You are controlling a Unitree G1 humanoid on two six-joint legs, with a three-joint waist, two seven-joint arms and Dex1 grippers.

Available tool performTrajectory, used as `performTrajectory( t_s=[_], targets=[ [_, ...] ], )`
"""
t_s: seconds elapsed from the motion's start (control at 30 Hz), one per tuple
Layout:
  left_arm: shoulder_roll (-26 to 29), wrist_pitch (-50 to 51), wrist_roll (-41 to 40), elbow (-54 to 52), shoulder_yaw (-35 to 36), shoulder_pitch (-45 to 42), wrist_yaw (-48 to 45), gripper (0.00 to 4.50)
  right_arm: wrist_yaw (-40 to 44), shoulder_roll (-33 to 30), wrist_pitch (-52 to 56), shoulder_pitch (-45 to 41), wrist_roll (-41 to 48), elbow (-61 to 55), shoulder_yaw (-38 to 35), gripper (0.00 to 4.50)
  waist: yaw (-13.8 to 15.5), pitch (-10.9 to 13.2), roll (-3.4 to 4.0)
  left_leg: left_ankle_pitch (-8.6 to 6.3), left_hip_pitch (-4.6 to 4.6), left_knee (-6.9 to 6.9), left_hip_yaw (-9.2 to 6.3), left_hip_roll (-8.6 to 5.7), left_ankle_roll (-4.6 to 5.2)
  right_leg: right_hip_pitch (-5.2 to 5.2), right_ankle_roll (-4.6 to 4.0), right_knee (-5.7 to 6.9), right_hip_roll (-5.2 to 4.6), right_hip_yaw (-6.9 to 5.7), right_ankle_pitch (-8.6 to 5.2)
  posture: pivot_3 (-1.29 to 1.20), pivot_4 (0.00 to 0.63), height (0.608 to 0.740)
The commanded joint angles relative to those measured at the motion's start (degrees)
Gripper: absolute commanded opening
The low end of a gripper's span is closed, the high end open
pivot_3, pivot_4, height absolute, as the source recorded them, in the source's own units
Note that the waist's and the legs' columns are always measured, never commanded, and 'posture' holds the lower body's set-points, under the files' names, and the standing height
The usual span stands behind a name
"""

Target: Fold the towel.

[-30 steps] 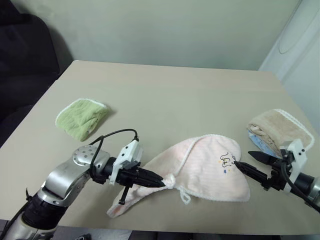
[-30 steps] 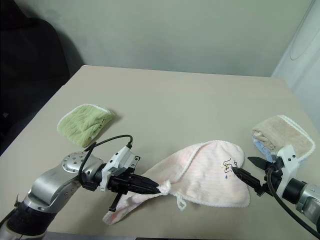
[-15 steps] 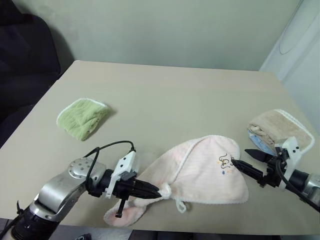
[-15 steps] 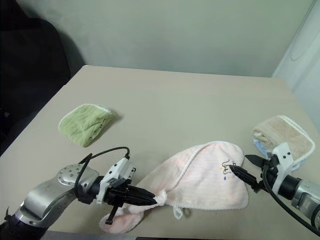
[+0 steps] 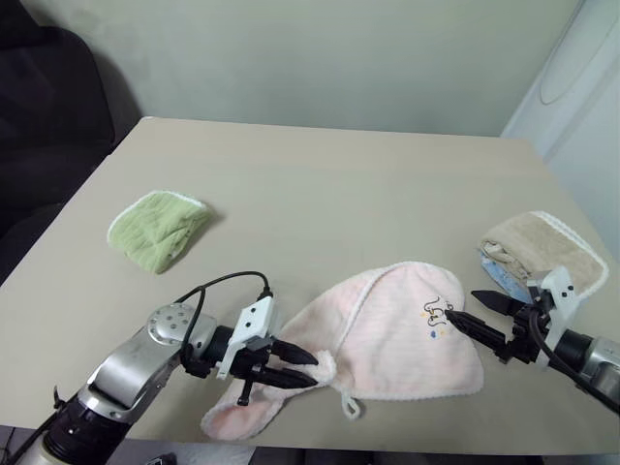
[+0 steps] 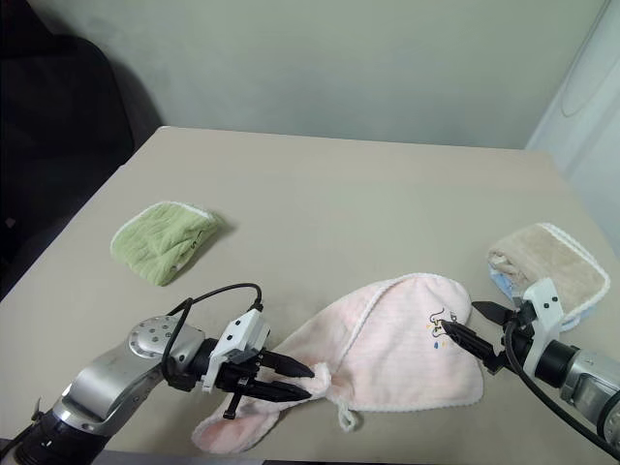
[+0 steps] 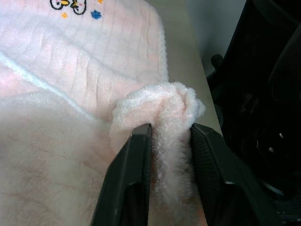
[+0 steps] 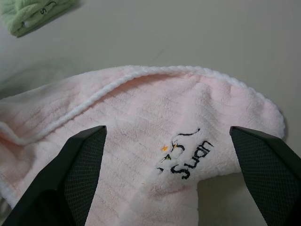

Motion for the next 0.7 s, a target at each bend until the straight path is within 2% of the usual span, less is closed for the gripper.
performTrajectory(
  t_s=[0.03, 0.27, 0.53, 0.7],
  targets=[
    [-0.78, -0.45, -1.12, 0.22, 0.71, -0.64, -0.44, 0.11, -0.04, 0.11, -1.16, -0.39, -0.17, -0.88, -0.64, 4.45, 0.0, 0.0, 0.0, 0.0, 0.0, 0.0, 0.0, 0.0, 0.0, 0.0, 0.0, 0.0, 0.0, 0.0, 0.0, 0.0, 0.15, 0.74],
    [-0.5, 0.31, -2.82, 0.11, 2.13, -0.35, -0.72, 0.02, -0.1, 0.33, -1.45, -0.75, -0.66, -0.5, -0.22, 4.45, 0.0, 0.0, 0.0, 0.0, -0.01, 0.0, 0.0, 0.0, 0.0, -0.01, 0.0, 0.0, 0.0, 0.0, 0.0, 0.0, 0.15, 0.74],
    [-4.02, 14.15, -21.09, 1.37, 13.0, -2.55, 5.26, 0.02, 0.04, 0.53, -1.78, -1.62, -1.19, 0.1, 0.36, 4.45, 0.03, 0.0, -0.01, 0.0, -0.04, 0.0, 0.0, 0.0, 0.0, 0.0, 0.0, 0.0, -0.01, -0.01, 0.0, 0.0, 0.15, 0.74],
    [-4.02, 17.53, -24.55, 1.63, 16.79, -1.08, 8.41, 0.02, 0.23, 0.53, -2.07, -2.01, -1.56, 0.37, 0.49, 4.45, -0.04, 0.01, -0.01, 0.0, 0.1, -0.03, 0.02, 0.01, -0.01, 0.06, 0.0, 0.03, 0.0, -0.02, 0.0, 0.0, 0.15, 0.74]
  ],
)
